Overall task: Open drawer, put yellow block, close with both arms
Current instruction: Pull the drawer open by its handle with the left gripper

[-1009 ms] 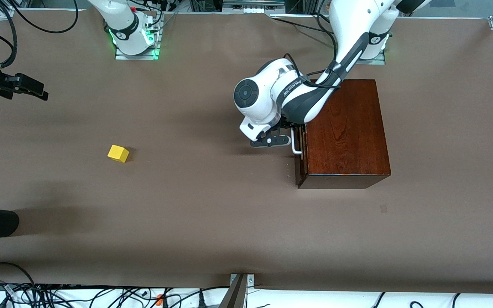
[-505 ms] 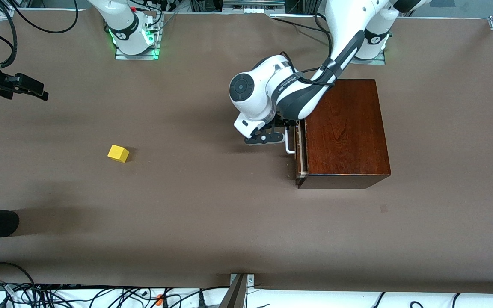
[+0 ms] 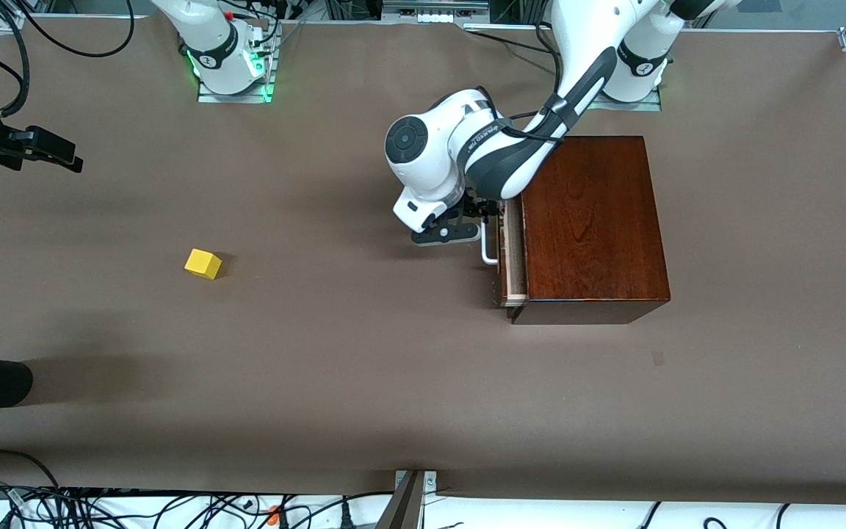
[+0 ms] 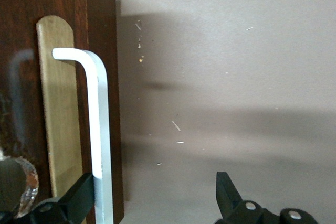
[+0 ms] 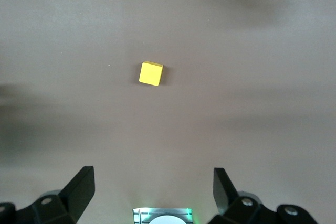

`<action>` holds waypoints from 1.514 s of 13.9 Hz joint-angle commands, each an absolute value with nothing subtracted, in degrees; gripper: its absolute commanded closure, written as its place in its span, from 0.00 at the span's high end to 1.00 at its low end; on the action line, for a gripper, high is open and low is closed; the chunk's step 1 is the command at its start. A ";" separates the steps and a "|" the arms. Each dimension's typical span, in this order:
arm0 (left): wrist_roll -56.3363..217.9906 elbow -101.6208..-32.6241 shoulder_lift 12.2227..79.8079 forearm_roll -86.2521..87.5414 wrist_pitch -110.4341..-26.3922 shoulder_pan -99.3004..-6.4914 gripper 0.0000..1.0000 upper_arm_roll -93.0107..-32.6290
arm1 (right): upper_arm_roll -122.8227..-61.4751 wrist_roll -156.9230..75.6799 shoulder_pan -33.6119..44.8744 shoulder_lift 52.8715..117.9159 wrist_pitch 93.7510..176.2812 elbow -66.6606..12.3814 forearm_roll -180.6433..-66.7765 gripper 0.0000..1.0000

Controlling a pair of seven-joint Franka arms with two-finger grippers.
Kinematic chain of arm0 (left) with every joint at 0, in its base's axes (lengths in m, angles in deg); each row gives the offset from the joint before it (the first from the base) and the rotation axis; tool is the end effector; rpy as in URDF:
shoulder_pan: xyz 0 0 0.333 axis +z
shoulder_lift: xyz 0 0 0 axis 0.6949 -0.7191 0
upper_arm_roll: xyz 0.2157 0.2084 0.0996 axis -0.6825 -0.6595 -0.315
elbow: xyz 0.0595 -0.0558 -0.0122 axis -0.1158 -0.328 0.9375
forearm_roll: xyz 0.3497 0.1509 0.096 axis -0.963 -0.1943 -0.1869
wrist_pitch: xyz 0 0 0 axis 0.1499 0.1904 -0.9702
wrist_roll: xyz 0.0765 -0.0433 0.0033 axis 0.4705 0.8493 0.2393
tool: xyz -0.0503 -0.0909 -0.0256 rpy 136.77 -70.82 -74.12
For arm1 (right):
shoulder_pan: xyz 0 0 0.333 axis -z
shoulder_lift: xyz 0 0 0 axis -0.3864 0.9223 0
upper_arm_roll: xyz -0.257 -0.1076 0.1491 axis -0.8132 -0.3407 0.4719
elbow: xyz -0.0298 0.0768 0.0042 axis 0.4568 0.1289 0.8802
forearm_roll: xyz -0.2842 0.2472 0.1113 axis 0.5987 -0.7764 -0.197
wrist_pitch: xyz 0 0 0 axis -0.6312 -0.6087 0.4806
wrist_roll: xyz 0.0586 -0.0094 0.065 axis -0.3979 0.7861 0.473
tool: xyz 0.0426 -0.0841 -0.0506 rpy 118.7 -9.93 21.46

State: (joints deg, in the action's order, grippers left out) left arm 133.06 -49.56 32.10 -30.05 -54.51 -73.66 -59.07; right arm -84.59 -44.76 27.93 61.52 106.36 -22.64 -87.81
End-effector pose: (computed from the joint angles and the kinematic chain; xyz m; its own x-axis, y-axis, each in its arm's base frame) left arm 0.4865 -0.4894 0.2886 0.9972 0.0428 -0.0612 0.0243 -0.9607 -0.2765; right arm 0.5426 -0.0271 0.5883 0.9914 -0.0369 -0.1256 -0.0397 -0.9990 -0.0198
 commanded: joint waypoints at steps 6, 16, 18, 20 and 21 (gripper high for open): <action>137.92 -38.08 22.78 -29.70 -59.27 -78.91 1.00 -58.12 | -84.06 -44.77 28.71 61.66 105.44 -21.46 -87.92 1.00; 139.41 -33.77 20.75 -29.62 -63.22 -81.02 1.00 -58.12 | -83.98 -45.30 28.71 62.72 108.69 -21.37 -88.09 1.00; 139.85 -33.77 20.57 -29.62 -64.01 -81.20 1.00 -58.12 | -84.06 -45.30 28.71 63.25 108.61 -21.37 -88.09 1.00; 140.29 -33.77 20.49 -29.62 -65.59 -81.37 1.00 -58.12 | -84.06 -45.30 28.79 63.25 107.99 -21.37 -88.09 1.00; 140.38 -33.68 20.31 -29.62 -65.68 -81.55 1.00 -58.12 | -84.06 -45.30 28.88 63.33 107.99 -21.37 -88.09 1.00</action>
State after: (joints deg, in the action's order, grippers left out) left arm 138.25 -40.03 26.02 -30.25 -57.49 -79.01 -59.65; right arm -84.60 -44.98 27.95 62.95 108.87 -22.62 -87.82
